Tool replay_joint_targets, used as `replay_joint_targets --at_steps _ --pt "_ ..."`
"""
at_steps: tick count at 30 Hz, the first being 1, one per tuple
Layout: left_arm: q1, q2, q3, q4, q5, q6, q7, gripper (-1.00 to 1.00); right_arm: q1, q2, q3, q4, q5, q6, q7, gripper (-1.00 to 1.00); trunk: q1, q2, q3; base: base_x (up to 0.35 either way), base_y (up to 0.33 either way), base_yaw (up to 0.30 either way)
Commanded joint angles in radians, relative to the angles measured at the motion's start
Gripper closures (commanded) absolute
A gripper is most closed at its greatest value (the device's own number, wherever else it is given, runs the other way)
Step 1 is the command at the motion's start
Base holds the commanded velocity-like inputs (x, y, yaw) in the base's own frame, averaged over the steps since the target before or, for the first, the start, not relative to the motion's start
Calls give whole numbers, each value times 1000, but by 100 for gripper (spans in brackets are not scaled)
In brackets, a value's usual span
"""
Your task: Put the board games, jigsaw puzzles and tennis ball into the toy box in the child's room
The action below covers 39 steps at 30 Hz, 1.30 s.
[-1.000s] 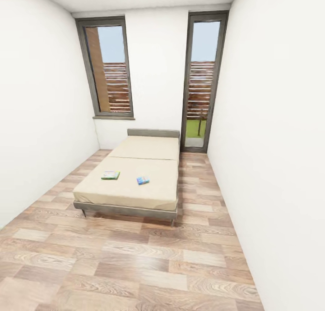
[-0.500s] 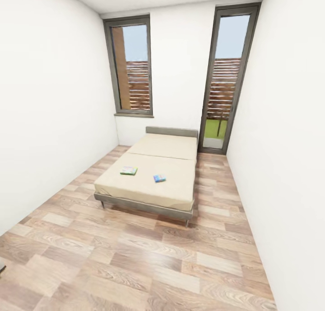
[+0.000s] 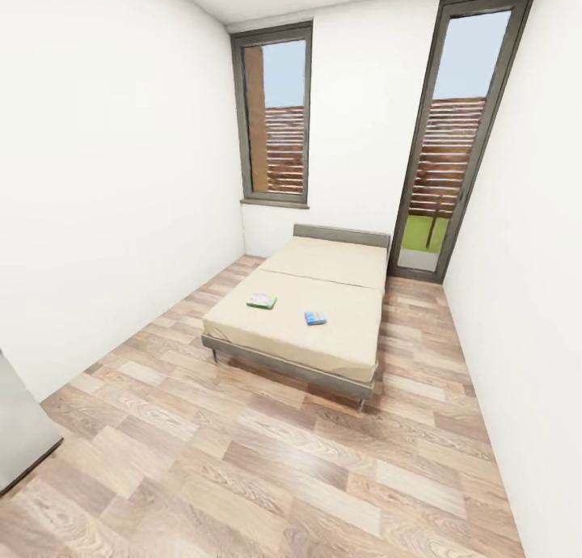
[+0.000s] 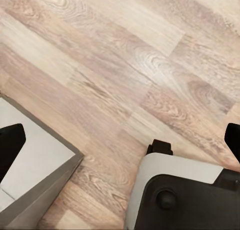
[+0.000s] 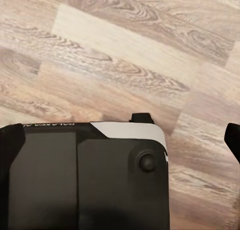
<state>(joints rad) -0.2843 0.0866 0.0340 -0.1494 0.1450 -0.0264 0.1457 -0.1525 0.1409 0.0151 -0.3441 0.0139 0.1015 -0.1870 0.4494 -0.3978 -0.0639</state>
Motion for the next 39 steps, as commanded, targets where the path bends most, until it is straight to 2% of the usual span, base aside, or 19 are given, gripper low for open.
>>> replay_joint_targets --at_steps 1,14,26,34,39 --pt "-1 0 3 1 7 -3 -2 -100 0 0 3 -3 1 7 -5 -100 1 -2 -3 0 0 280" --pt "-1 -1 3 1 6 -3 -5 -100 0 0 62 -3 0 -1 -5 -100 1 -2 -12 0 0 279" --pt "1 0 3 1 5 -6 -5 -100 1 0 66 -3 0 -3 -5 -100 1 -2 -20 0 0 279" --pt "3 1 2 16 -2 -65 -6 -100 1 0 66 -3 0 -4 -5 -100 1 -2 -25 31 -5 279" --pt "3 1 -8 24 -3 -74 -6 -100 0 0 66 -3 0 -3 -5 -100 1 -2 -29 188 -72 279"
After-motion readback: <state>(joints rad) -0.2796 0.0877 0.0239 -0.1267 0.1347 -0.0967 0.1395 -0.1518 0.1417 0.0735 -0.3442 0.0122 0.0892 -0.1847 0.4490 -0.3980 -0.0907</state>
